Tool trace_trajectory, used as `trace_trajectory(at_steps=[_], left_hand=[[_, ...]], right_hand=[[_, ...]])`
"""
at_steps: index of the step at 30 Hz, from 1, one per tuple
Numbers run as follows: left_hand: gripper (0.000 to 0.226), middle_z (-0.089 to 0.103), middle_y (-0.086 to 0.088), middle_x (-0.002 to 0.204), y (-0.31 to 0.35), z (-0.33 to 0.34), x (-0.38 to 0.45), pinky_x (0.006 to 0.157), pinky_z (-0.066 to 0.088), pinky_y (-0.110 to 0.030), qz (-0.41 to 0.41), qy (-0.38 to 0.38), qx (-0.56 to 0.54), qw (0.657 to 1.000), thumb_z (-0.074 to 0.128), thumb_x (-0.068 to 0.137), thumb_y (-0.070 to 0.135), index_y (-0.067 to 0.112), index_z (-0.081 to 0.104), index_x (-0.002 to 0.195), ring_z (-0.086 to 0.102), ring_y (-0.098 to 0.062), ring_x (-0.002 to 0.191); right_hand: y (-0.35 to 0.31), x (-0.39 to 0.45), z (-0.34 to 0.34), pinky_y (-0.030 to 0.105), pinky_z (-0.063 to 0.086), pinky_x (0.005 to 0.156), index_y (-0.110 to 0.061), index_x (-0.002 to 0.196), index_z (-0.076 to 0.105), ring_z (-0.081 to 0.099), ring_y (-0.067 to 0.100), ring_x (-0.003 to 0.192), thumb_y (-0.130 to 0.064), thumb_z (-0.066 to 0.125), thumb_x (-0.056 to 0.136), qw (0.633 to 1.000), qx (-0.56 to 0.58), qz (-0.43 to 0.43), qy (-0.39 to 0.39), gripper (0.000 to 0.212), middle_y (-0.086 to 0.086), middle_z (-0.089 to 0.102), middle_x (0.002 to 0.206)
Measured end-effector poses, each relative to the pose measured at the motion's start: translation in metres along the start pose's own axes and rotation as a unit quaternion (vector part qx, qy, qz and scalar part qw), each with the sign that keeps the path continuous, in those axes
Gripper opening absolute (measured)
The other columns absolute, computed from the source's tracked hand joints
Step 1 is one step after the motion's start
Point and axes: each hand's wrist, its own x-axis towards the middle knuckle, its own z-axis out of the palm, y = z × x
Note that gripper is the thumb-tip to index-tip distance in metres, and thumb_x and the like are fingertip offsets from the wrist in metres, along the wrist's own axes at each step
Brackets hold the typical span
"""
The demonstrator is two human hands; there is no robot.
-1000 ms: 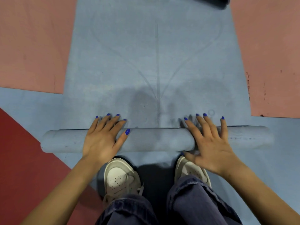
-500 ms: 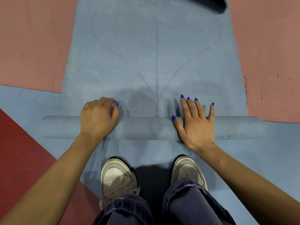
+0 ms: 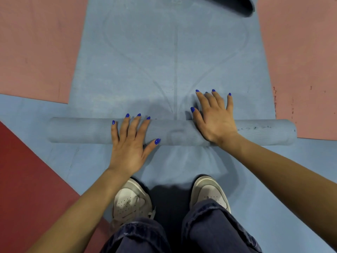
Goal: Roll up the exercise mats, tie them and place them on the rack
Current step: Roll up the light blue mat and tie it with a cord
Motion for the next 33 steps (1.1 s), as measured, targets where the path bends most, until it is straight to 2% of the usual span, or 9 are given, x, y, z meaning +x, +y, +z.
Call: trace_trajectory(at_steps=[3,7,12,16,19,21,23,28,33], left_hand=[[0.09,0.048,-0.008,0.137,-0.003,-0.002,0.012,0.113,0.001,-0.048,0.01,0.002,-0.005,1.0,0.034,0.076,0.082,0.019,0.043,0.138,0.032,-0.03,0.132],[0.095,0.055,-0.004,0.122,-0.007,-0.007,0.027,0.109,0.016,-0.053,0.017,0.018,-0.024,0.999,0.039,0.066,0.086,0.018,0.053,0.13,0.044,-0.028,0.12],[0.111,0.058,-0.002,0.122,-0.01,-0.023,0.054,0.111,0.015,-0.046,-0.006,-0.037,-0.027,0.999,0.011,0.059,0.096,0.023,0.054,0.132,0.048,-0.026,0.12],[0.119,0.055,-0.002,0.129,-0.014,-0.032,0.073,0.112,0.017,-0.043,0.0,-0.064,-0.015,0.998,0.001,0.055,0.097,0.025,0.05,0.136,0.043,-0.025,0.129],[0.088,0.048,-0.001,0.142,-0.018,-0.04,0.088,0.114,0.017,-0.045,-0.007,-0.065,-0.052,0.996,0.008,0.082,0.077,0.024,0.038,0.145,0.033,-0.024,0.139],[0.064,0.037,-0.002,0.15,-0.024,-0.045,0.09,0.116,0.01,-0.048,-0.033,-0.045,-0.09,0.994,0.018,0.098,0.058,0.021,0.03,0.149,0.022,-0.024,0.144],[0.068,0.025,-0.004,0.156,-0.029,-0.048,0.079,0.117,0.002,-0.05,-0.043,-0.019,-0.074,0.996,0.02,0.097,0.058,0.018,0.024,0.151,0.012,-0.024,0.147],[0.094,0.008,-0.006,0.161,-0.025,-0.03,0.053,0.116,-0.006,-0.048,0.019,-0.054,0.017,0.998,0.014,0.082,0.072,0.01,0.012,0.153,0.002,-0.022,0.148],[0.104,0.015,-0.008,0.16,-0.023,-0.034,0.078,0.116,-0.004,-0.049,0.008,-0.044,0.01,0.999,0.02,0.075,0.081,0.011,0.021,0.152,0.005,-0.026,0.148]], right_hand=[[0.002,0.003,-0.007,0.055,-0.002,0.114,-0.014,0.145,0.034,0.022,0.026,0.142,-0.046,0.013,0.092,1.0,0.014,0.004,0.014,0.065,0.01,0.04,0.145],[-0.002,-0.027,-0.008,0.06,0.017,0.111,-0.008,0.124,0.058,0.045,0.035,0.129,-0.038,0.025,0.095,0.993,-0.028,-0.091,0.074,0.053,0.019,0.054,0.131],[-0.009,-0.071,0.007,0.058,0.019,0.11,-0.013,0.147,0.031,0.033,0.038,0.137,-0.035,0.037,0.091,0.983,-0.058,-0.152,0.09,0.061,0.025,0.034,0.148],[-0.006,-0.046,0.015,0.055,0.006,0.111,-0.015,0.147,0.019,0.023,0.037,0.138,-0.043,0.074,0.068,0.991,-0.075,-0.101,0.051,0.1,0.024,0.032,0.149],[-0.006,-0.025,0.005,0.051,-0.002,0.113,-0.019,0.15,0.007,0.023,0.039,0.141,-0.063,0.065,0.07,0.991,-0.09,-0.097,0.009,0.107,0.023,0.026,0.152],[-0.003,-0.015,-0.008,0.05,-0.008,0.115,-0.026,0.148,-0.014,0.006,0.036,0.146,-0.067,0.06,0.075,0.99,-0.092,-0.101,-0.034,0.112,0.02,0.005,0.158],[-0.001,-0.007,-0.018,0.049,-0.012,0.115,-0.028,0.135,-0.034,-0.012,0.031,0.146,-0.067,0.063,0.073,0.982,-0.112,-0.099,-0.116,0.122,0.015,-0.015,0.157],[0.002,0.012,-0.038,0.047,-0.007,0.117,-0.027,0.146,-0.026,-0.013,0.028,0.146,-0.063,0.074,0.064,0.971,-0.114,-0.104,-0.185,0.134,0.01,-0.016,0.158],[0.001,0.03,-0.047,0.049,-0.002,0.117,-0.033,0.15,-0.009,-0.005,0.028,0.146,-0.062,0.079,0.058,0.976,-0.075,-0.079,-0.188,0.13,0.007,-0.001,0.159]])
